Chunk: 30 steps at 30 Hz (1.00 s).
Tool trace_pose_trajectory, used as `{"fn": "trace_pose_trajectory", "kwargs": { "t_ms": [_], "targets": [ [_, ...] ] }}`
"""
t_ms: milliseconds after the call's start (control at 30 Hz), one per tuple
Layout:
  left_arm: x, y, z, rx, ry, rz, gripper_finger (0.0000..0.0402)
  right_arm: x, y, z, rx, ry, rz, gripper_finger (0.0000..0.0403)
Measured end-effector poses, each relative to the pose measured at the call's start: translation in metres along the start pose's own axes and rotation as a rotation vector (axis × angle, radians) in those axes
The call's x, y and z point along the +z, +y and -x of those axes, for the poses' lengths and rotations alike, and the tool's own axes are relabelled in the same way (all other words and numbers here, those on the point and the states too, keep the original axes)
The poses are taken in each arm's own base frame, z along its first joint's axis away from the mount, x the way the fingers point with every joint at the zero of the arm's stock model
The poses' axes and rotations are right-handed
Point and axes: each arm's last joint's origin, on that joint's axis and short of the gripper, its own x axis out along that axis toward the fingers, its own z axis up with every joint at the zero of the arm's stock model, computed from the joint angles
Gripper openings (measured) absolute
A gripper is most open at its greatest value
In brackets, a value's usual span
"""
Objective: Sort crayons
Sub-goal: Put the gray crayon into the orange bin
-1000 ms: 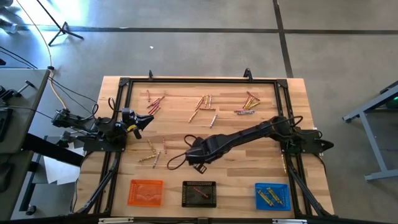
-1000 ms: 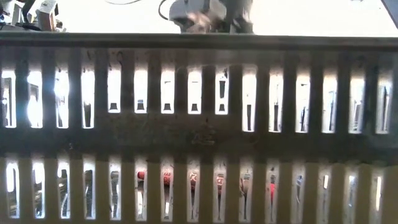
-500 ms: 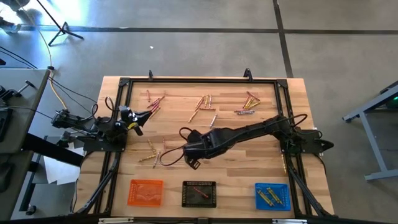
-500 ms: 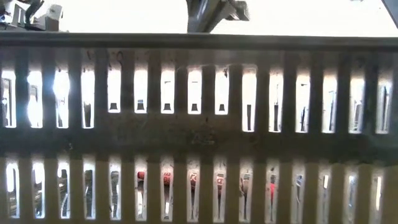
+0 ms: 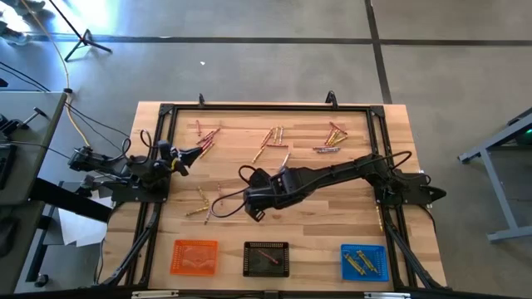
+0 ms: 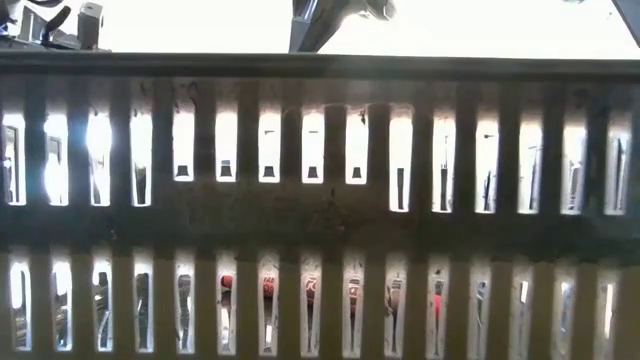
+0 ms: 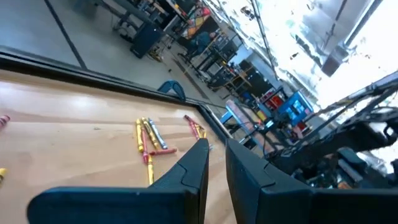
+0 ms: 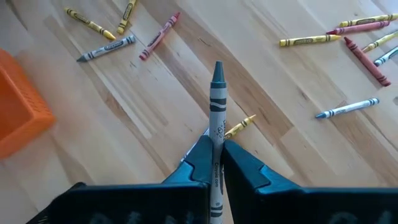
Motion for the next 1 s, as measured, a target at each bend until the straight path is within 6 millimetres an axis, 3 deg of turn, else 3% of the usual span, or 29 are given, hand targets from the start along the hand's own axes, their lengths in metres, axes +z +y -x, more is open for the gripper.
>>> {"fn": "trace_pose_trajectory", "kwargs": {
  "t_ms": [233, 500, 867, 1000],
  "targets": [
    [0.0, 0.0, 0.0, -0.01, 0.012, 0.027, 0.0044, 0.0, 0.0, 0.0, -0.006, -0.007, 0.019, 0.0013],
    [0.001, 0.001, 0.0, 0.032, -0.025, -0.101, 0.0045, 0.002, -0.001, -0.001, -0.008, -0.007, 0.038, 0.0013],
    [0.001, 0.001, 0.0, 0.028, -0.036, 0.118, 0.0045, 0.002, -0.001, -0.001, -0.007, -0.008, 0.035, 0.0014],
    [0.007, -0.012, 0.001, -0.165, 0.03, 0.293, 0.0044, 0.003, 0.0, -0.001, 0.01, -0.021, 0.03, 0.0014]
  ]
}}
